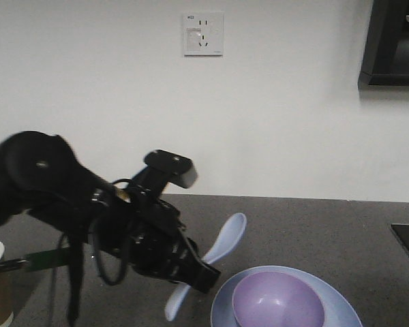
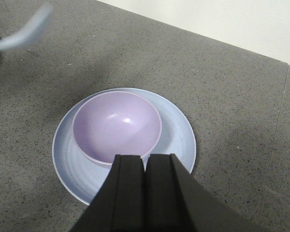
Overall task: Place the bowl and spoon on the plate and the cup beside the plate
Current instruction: 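Move the left gripper over the bowl and drop the spoon inside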
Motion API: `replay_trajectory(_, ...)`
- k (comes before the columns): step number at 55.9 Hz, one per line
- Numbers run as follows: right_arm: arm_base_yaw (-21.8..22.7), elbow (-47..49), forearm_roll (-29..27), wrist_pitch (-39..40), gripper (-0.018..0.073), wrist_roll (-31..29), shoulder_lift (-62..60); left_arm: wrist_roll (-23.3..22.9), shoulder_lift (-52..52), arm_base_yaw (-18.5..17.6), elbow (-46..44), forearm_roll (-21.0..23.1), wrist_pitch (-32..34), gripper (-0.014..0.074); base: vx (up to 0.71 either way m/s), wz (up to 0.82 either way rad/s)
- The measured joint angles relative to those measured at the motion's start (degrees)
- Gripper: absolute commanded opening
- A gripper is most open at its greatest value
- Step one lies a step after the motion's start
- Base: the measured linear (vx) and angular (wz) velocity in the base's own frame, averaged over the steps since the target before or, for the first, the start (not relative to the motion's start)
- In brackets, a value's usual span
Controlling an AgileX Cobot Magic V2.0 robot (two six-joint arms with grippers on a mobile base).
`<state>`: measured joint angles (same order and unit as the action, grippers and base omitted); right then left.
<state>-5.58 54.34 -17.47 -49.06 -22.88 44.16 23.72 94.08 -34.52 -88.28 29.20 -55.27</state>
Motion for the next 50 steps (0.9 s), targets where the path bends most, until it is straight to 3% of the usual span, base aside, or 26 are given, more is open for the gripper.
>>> replay_trajectory(14, 0.0, 0.0, 2.3, 0.0, -0.0008, 0.0, 0.0, -2.5, 14.1, -4.6, -9.0, 0.3, -1.4, 0.0001, 0.0, 0.0)
replay_trajectory(26, 0.0, 0.0, 2.9, 0.0, -0.0008, 0.0, 0.0, -3.9, 19.8, -5.8, -12.0, 0.6, -1.4, 0.0035, 0.0, 0.0)
replay_trajectory(34, 0.0, 0.0, 3.0, -0.1, -0.0008, 0.0, 0.0, -4.1, 20.3, -5.9, -12.1, 0.6, 0.0, 0.0137, 0.0, 0.0)
replay_trajectory(50, 0.0, 0.0, 3.0, -0.4, -0.0008, 0.0, 0.0, -4.1, 20.3, -6.0, -12.5, 0.6, 2.6, 0.0434, 0.0, 0.0)
